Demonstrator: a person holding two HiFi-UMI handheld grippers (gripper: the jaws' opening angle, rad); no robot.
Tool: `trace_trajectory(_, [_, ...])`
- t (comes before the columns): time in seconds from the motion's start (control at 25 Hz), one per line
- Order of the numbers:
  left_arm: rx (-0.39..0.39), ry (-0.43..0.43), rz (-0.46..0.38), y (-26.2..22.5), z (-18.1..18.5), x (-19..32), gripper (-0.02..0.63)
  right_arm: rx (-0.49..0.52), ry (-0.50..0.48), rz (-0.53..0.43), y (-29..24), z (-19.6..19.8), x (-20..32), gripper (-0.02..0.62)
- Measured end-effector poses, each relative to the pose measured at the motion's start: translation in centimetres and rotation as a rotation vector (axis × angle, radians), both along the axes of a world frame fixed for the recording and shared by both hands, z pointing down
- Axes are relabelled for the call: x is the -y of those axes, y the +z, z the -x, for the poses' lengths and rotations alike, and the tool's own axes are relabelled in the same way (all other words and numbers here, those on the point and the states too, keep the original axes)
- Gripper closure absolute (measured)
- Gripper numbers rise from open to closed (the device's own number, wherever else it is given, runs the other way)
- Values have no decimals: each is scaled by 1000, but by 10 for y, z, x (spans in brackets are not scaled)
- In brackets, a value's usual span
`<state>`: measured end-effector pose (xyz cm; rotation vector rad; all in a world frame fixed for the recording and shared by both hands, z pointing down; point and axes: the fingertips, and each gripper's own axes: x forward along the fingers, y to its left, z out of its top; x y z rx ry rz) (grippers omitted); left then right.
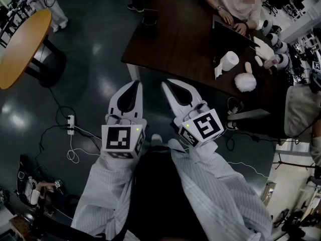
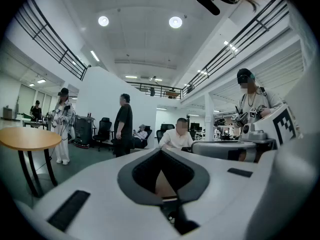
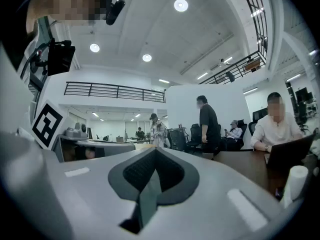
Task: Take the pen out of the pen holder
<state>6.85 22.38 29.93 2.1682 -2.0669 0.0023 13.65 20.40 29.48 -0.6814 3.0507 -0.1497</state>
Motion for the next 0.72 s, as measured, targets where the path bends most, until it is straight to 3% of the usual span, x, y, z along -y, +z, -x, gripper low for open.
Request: trace_trajectory(0.72, [-6, -15, 7, 7, 13, 26, 601, 20, -20, 38, 7, 12, 23, 592])
